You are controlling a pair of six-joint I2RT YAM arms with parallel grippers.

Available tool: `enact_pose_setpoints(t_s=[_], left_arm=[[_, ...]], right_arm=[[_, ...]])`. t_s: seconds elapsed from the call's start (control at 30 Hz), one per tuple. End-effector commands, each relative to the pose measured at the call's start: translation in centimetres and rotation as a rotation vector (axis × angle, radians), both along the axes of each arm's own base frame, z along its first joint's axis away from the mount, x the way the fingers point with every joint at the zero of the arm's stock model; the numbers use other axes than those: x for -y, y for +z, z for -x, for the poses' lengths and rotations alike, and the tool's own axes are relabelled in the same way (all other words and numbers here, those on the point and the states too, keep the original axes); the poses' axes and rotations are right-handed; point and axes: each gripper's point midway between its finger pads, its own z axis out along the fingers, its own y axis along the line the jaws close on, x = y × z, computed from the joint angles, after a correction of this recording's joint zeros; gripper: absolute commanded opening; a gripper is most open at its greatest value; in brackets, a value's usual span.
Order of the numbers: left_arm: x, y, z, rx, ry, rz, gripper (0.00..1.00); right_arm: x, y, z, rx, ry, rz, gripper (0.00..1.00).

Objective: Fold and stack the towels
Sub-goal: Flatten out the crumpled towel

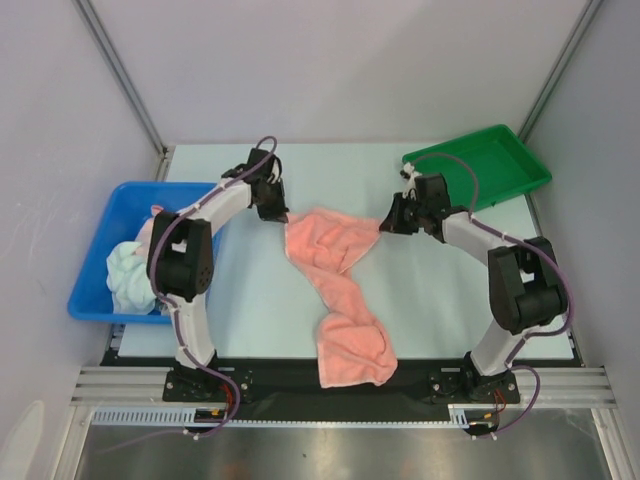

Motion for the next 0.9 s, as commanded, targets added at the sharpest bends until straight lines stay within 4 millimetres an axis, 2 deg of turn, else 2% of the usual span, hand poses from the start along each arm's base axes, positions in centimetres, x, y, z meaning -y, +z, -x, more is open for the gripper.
enact_pose_setpoints(t_s=[0.0, 0.03, 0.1, 0.13, 0.17, 0.23, 0.27, 0.3, 0.37, 0.4, 0.47, 0.5, 0.53, 0.57, 0.6, 0.63, 0.7, 0.8, 0.87], left_arm=[[2.4, 12.8, -1.3, 0.236, -0.089, 0.158, 0.00], [2.3, 15.6, -0.9, 0.289, -0.092, 0.168, 0.00], [1.7, 21.0, -0.2, 0.401, -0.093, 0.176, 0.00], [1.6, 21.4, -0.3, 0.408, -0.091, 0.173, 0.00], [1.3, 25.2, 0.8, 0.494, -0.094, 0.190, 0.00], [1.2, 28.7, 2.3, 0.576, -0.116, 0.223, 0.00], [1.0, 31.5, 3.8, 0.645, -0.125, 0.248, 0.00], [0.9, 33.0, 4.8, 0.681, -0.135, 0.263, 0.00], [1.0, 35.2, 6.9, 0.729, -0.171, 0.300, 0.00], [0.6, 37.4, 9.1, 0.789, -0.186, 0.315, 0.00], [0.5, 39.2, 11.8, 0.840, -0.229, 0.347, 0.00], [-0.1, 41.3, 14.1, 0.906, -0.246, 0.360, 0.00], [-0.4, 42.4, 15.7, 0.943, -0.258, 0.373, 0.00], [-0.2, 43.2, 17.1, 0.979, -0.289, 0.396, 0.00], [-0.7, 45.4, 20.1, 1.057, -0.308, 0.429, 0.00], [-0.9, 46.2, 21.4, 1.094, -0.320, 0.450, 0.00], [-0.6, 48.1, 24.3, 1.155, -0.369, 0.523, 0.01], [-0.6, 49.8, 27.4, 1.172, -0.404, 0.590, 0.00], [-0.5, 50.8, 28.4, 1.180, -0.423, 0.613, 0.00]], right_arm=[[0.4, 10.2, -3.0, 0.231, -0.035, 0.010, 0.00], [0.5, 11.9, -3.1, 0.264, -0.043, 0.012, 0.00], [1.2, 17.5, -3.0, 0.374, -0.070, 0.015, 0.00], [1.4, 19.3, -2.8, 0.408, -0.077, 0.016, 0.00], [1.9, 21.9, -1.7, 0.450, -0.091, 0.017, 0.00], [2.3, 26.4, -0.7, 0.546, -0.099, 0.005, 0.00], [2.0, 27.9, 0.3, 0.573, -0.086, -0.001, 0.00], [2.2, 30.6, 2.0, 0.638, -0.080, -0.021, 0.00], [2.0, 33.1, 4.1, 0.696, -0.052, -0.034, 0.00], [1.5, 35.5, 6.9, 0.763, -0.017, -0.061, 0.00], [1.6, 37.4, 9.7, 0.831, 0.003, -0.061, 0.00], [1.0, 38.3, 11.5, 0.859, 0.034, -0.087, 0.00], [2.0, 40.4, 14.0, 0.925, 0.028, -0.122, 0.00], [2.5, 41.1, 15.1, 0.950, 0.019, -0.145, 0.00], [2.8, 41.8, 16.2, 0.973, 0.018, -0.173, 0.00], [4.0, 43.5, 18.5, 1.033, 0.009, -0.215, 0.00], [4.4, 45.0, 21.0, 1.073, 0.029, -0.295, 0.00], [5.0, 48.0, 24.9, 1.149, 0.081, -0.403, 0.00], [5.0, 49.0, 25.8, 1.153, 0.096, -0.448, 0.00]])
